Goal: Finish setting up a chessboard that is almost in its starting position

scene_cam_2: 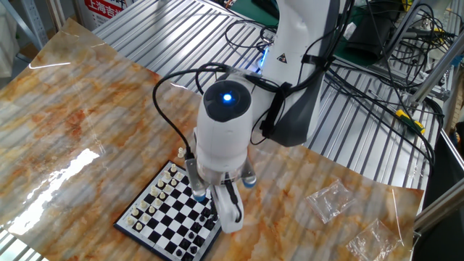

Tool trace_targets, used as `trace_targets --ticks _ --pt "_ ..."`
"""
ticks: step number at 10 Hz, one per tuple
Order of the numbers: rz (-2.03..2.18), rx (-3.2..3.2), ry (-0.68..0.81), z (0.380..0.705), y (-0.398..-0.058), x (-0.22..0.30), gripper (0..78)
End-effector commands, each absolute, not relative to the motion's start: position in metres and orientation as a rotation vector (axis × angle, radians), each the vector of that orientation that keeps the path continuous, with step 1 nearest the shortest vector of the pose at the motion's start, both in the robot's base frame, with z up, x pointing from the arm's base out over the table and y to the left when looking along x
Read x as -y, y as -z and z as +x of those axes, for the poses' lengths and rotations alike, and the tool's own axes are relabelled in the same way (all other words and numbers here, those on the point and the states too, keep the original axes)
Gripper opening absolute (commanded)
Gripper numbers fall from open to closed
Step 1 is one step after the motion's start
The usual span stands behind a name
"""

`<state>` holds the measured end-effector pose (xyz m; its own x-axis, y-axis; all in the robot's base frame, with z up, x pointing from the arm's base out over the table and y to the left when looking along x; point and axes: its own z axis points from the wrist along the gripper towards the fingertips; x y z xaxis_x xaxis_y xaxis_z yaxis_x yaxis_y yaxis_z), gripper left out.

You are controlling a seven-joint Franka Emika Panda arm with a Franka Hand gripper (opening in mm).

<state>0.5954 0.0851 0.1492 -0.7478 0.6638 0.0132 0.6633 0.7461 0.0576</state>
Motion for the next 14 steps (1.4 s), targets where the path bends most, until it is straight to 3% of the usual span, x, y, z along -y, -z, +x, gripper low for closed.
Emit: trace_targets --ticks 1,14 --pt "1.133 -2.911 -0.095 0.609 -0.143 -0.088 1.1" --pt "1.199 -2.884 -0.086 0.633 -0.121 -0.091 1.1"
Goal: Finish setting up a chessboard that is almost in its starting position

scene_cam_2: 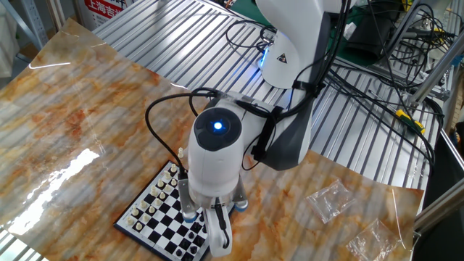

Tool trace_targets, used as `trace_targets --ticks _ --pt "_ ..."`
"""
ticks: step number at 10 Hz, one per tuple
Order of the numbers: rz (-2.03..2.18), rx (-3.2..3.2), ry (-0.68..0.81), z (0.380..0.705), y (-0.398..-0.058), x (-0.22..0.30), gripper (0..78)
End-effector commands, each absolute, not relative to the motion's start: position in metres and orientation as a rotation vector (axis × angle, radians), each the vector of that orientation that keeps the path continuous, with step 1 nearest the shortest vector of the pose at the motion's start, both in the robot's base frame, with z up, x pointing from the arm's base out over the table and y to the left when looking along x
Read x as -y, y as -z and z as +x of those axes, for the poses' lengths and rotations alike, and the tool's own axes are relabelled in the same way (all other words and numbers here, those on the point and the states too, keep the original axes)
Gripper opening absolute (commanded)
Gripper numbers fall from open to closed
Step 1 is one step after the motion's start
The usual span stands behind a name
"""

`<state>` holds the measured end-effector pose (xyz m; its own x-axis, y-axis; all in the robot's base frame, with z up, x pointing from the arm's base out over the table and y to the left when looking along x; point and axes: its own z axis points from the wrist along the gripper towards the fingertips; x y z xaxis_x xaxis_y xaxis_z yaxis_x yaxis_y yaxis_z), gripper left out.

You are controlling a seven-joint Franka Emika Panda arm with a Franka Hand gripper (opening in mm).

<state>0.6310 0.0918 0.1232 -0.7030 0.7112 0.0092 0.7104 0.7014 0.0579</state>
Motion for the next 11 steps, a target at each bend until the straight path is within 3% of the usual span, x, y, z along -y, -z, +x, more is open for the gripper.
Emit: trace_targets --ticks 1,11 --pt "1.197 -2.884 -0.086 0.634 -0.119 -0.091 1.1" --pt "1.177 -2.873 -0.077 0.630 -0.107 -0.089 1.1"
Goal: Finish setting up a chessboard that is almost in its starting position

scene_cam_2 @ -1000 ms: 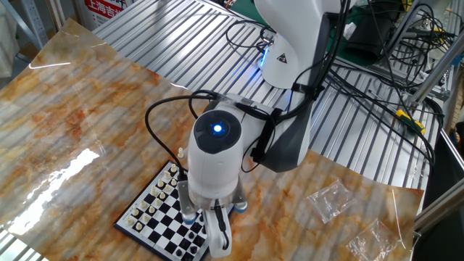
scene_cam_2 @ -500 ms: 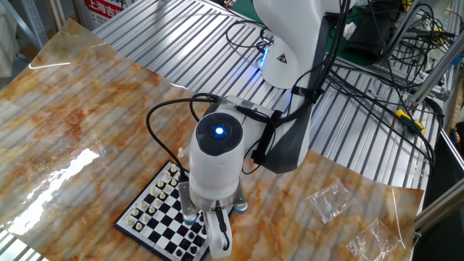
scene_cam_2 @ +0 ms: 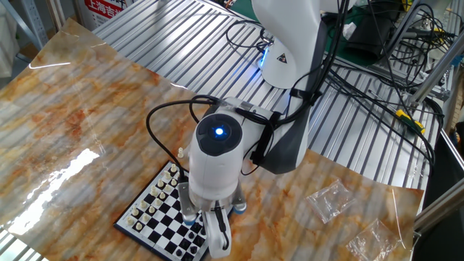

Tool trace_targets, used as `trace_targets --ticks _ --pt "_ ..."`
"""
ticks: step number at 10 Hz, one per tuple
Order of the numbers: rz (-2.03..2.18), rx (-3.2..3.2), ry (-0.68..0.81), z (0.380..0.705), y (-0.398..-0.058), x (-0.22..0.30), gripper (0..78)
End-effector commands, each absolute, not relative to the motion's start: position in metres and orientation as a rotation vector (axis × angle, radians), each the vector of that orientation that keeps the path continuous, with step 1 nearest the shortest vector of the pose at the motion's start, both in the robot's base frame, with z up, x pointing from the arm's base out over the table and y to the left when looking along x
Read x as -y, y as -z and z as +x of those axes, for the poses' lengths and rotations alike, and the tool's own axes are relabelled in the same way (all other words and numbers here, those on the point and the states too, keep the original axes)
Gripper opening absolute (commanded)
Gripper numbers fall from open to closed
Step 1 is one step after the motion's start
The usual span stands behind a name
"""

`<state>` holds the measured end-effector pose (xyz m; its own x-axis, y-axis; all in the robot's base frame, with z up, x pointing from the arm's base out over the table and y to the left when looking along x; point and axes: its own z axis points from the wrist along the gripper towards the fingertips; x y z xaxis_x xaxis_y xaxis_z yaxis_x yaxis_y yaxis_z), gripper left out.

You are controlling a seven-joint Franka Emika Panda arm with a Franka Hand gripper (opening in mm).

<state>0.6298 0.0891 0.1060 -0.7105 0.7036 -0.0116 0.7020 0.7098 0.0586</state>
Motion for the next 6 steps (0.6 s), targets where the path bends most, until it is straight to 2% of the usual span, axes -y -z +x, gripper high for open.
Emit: trace_targets --ticks 1,6 --pt "1.161 -2.880 -0.074 0.6310 -0.1050 -0.0874 1.1" --pt "1.078 -2.914 -0.068 0.6317 -0.1034 -0.0881 1.1"
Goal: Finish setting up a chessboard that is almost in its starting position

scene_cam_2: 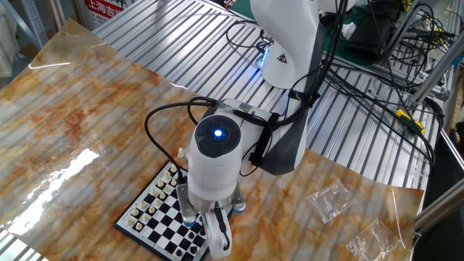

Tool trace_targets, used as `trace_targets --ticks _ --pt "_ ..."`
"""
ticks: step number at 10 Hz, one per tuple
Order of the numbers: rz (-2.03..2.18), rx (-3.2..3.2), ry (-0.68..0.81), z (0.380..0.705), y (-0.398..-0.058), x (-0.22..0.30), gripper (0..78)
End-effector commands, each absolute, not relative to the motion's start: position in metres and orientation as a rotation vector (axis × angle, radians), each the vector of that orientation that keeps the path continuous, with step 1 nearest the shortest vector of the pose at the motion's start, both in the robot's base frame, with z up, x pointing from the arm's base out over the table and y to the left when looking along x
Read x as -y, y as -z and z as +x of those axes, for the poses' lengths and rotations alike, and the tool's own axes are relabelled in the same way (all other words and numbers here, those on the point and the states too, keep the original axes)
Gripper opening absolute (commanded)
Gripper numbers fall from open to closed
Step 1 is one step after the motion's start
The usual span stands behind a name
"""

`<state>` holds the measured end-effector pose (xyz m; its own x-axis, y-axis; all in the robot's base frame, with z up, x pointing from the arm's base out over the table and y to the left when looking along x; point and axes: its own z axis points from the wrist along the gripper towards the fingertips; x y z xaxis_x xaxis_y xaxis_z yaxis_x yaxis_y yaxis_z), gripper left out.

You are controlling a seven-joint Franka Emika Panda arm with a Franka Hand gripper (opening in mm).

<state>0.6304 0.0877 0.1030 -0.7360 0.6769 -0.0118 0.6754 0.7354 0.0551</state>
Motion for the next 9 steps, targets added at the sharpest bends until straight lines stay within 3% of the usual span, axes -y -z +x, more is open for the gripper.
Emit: trace_targets --ticks 1,9 --pt "1.037 -2.930 -0.066 0.6321 -0.1028 -0.0885 1.1" --pt "0.806 -3.039 -0.033 0.6338 -0.0997 -0.0908 1.1"
